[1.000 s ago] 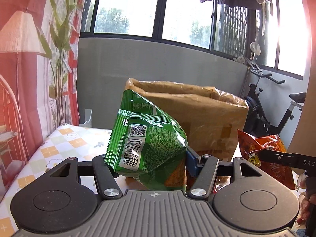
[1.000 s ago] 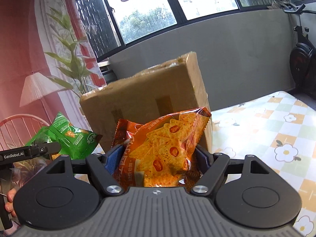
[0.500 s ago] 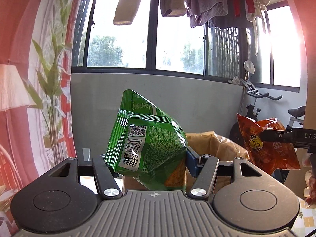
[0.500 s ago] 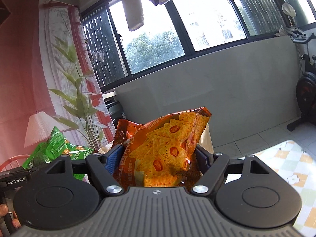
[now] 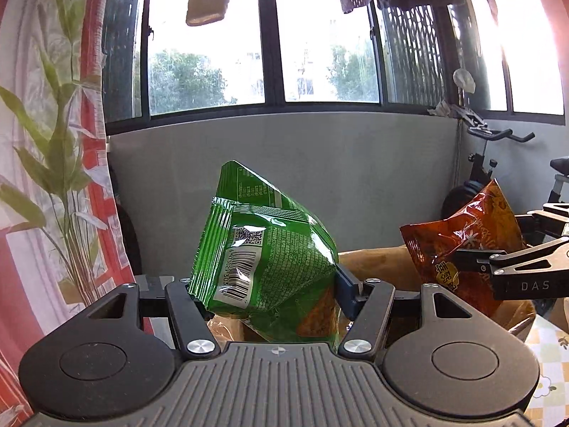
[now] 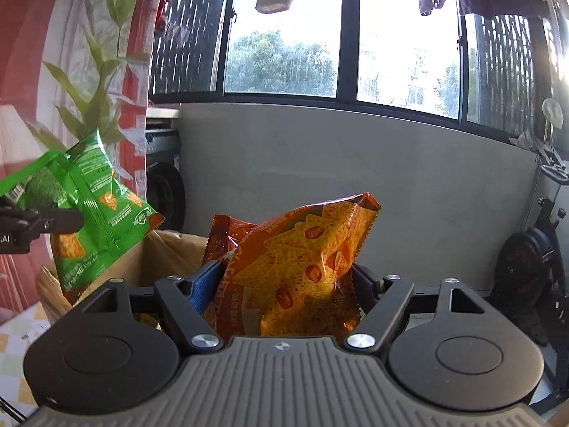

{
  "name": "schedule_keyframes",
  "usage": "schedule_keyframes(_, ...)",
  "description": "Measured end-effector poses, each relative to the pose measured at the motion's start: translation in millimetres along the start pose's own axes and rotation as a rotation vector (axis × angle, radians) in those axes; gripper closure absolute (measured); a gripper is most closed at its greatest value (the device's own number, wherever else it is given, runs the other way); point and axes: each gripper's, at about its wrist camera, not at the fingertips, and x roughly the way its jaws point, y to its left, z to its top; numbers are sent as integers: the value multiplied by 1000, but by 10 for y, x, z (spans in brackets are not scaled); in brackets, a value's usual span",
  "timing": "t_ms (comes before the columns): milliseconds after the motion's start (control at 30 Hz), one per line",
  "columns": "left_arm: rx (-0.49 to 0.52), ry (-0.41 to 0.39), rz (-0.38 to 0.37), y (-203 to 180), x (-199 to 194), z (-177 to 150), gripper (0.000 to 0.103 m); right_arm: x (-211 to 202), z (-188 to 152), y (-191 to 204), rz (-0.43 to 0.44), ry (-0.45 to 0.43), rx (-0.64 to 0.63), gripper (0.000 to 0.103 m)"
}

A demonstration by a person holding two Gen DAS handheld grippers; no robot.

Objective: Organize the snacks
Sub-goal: 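Lift both bags over the box and open both tools to drop them inside, then withdraw both open tools from the box back toward the snack pile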

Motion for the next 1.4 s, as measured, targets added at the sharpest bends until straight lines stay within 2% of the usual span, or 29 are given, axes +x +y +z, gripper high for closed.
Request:
schedule_keyframes(100, 6, 29, 18, -1, 168, -35, 36, 172, -28, 95, -24, 28, -47, 24)
schedule_keyframes(200, -8, 58, 23, 4, 245, -64, 29, 282, -60, 145, -38, 54, -59, 17)
schedule_keyframes(267, -31, 67, 20, 94, 266, -83, 23, 299, -75, 160, -23, 61, -47, 14)
schedule_keyframes(367, -38, 66, 15, 151, 212, -111, 22, 280, -86, 164, 8, 65, -21, 14)
schedule_keyframes(800, -130, 71, -13, 299, -397, -181, 20, -303, -144, 42, 108, 55, 127, 14)
schedule_keyframes(1067, -144, 78, -31, 240, -806, -344, 20, -768, -280, 43, 128, 31, 144, 14)
schedule_keyframes(1400, -126, 61, -41, 112, -1166, -653, 19, -1111, -599, 62, 119, 28, 183, 14)
